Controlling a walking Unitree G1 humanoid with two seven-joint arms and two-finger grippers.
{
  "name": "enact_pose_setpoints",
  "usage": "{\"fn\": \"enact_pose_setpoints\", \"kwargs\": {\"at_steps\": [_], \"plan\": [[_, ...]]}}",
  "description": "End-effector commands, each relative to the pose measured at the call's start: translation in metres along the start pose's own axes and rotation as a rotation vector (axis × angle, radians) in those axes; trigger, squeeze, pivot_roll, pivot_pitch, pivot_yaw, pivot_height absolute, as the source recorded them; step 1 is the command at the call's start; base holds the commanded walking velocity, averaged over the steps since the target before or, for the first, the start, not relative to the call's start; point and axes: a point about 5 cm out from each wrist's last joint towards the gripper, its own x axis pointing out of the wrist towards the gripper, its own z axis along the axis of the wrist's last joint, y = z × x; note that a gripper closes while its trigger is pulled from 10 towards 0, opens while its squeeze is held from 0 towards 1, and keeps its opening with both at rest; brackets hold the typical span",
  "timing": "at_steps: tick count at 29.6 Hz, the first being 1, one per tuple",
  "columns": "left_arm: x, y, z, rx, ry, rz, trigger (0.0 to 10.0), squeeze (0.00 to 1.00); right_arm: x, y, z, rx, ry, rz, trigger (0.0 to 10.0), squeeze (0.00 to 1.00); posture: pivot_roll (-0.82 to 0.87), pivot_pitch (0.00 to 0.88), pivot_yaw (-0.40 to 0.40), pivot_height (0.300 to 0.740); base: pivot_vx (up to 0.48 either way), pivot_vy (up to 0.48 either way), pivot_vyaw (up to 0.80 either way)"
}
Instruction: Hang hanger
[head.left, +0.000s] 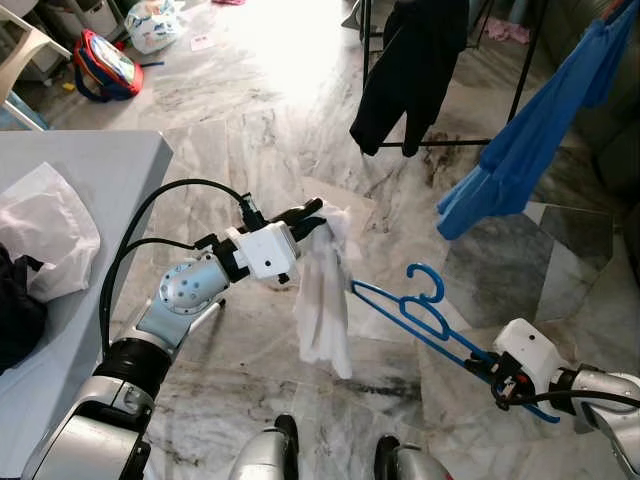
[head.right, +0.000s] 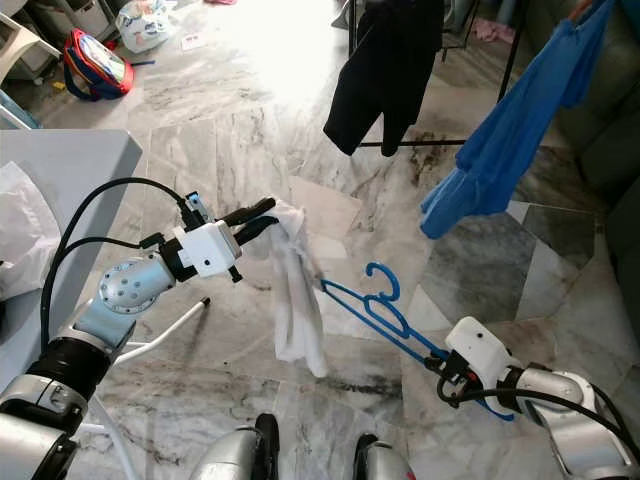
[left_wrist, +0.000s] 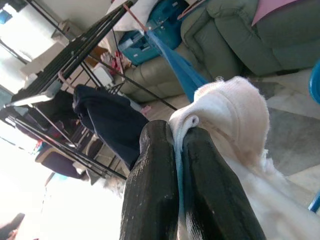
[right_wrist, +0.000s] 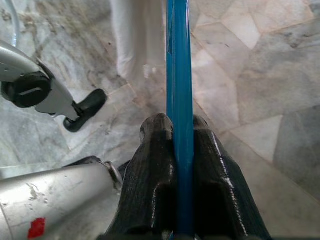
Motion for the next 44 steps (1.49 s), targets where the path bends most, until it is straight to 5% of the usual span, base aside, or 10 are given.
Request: {"fn": "enact_pose_setpoints", "kwargs": {"at_steps": [1,10,13,22,25,27,30,34,37,44], "plan": [[0.0,0.001,0.006,0.019,-0.034,-0.002,10.0,0.0,0.003,0.007,-0.003,0.005,0.003,0.027,10.0,0.0,0.08,0.279,0.112,0.74,0.0,0.0,0.0],[0.006,-0.016,0.021,-0.038,-0.11,-0.021,10.0,0.0,0.015,-0.013,-0.009,0.122,-0.028,-0.191,10.0,0.0,0.08,0.284,0.112,0.74,0.0,0.0,0.0],[0.005,-0.028,0.021,-0.062,-0.109,-0.046,10.0,0.0,0.017,-0.028,-0.004,0.253,-0.095,-0.336,10.0,0.0,0.08,0.286,0.11,0.74,0.0,0.0,0.0],[-0.006,-0.058,0.012,-0.132,-0.05,-0.089,10.0,0.0,0.016,-0.051,0.034,0.523,-0.419,-0.516,10.0,0.0,0.07,0.287,0.102,0.74,0.0,0.0,0.0],[-0.007,-0.07,0.008,-0.155,-0.022,-0.091,10.0,0.0,0.01,-0.07,0.052,0.759,-0.621,-0.657,10.0,0.0,0.07,0.285,0.095,0.74,0.0,0.0,0.0],[-0.007,-0.073,0.008,-0.157,-0.017,-0.093,10.0,0.0,0.008,-0.072,0.055,0.811,-0.667,-0.674,10.0,0.0,0.07,0.284,0.092,0.74,0.0,0.0,0.0],[-0.012,-0.085,-0.001,-0.146,0.042,-0.117,10.0,0.0,0.009,-0.071,0.079,0.917,-0.814,-0.605,10.0,0.0,0.06,0.279,0.086,0.74,0.0,0.0,0.0],[-0.013,-0.087,-0.005,-0.143,0.072,-0.109,10.0,0.0,0.011,-0.063,0.098,0.887,-0.872,-0.522,10.0,0.0,0.06,0.278,0.082,0.74,0.0,0.0,0.0],[-0.012,-0.087,-0.015,-0.084,0.158,-0.073,10.0,0.0,0.013,-0.037,0.141,0.873,-1.026,-0.257,10.0,0.0,0.05,0.275,0.074,0.74,0.0,0.0,0.0],[-0.009,-0.085,-0.02,-0.055,0.192,-0.037,10.0,0.0,0.015,-0.004,0.165,0.828,-1.068,-0.018,10.0,0.0,0.04,0.272,0.069,0.74,0.0,0.0,0.0]]}}
